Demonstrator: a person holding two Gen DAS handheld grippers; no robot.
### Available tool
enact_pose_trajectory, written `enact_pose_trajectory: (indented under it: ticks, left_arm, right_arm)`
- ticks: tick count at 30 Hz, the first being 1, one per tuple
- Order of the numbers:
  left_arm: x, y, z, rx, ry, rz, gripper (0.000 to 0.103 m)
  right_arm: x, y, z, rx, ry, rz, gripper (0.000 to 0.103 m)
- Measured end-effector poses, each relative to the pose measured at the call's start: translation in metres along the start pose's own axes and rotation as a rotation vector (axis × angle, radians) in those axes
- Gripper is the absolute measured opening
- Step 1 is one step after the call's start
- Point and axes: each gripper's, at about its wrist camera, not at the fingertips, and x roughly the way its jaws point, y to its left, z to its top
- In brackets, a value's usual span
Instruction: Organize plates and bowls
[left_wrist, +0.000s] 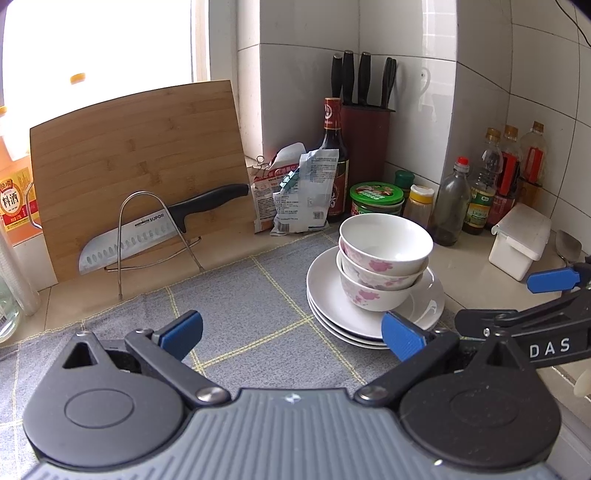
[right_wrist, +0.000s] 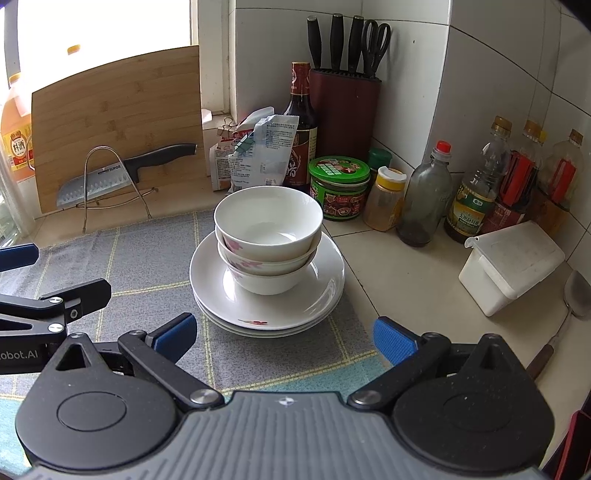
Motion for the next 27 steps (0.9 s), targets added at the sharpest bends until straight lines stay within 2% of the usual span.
enact_pose_trajectory:
  ticks: [27]
  left_arm:
    - [0.0037, -0.0025, 0.0022, 0.006, 0.014, 0.001, 0.102]
  right_arm:
    - [0.0024, -0.0049, 0.0004, 0.001, 0.006, -0.007, 0.103]
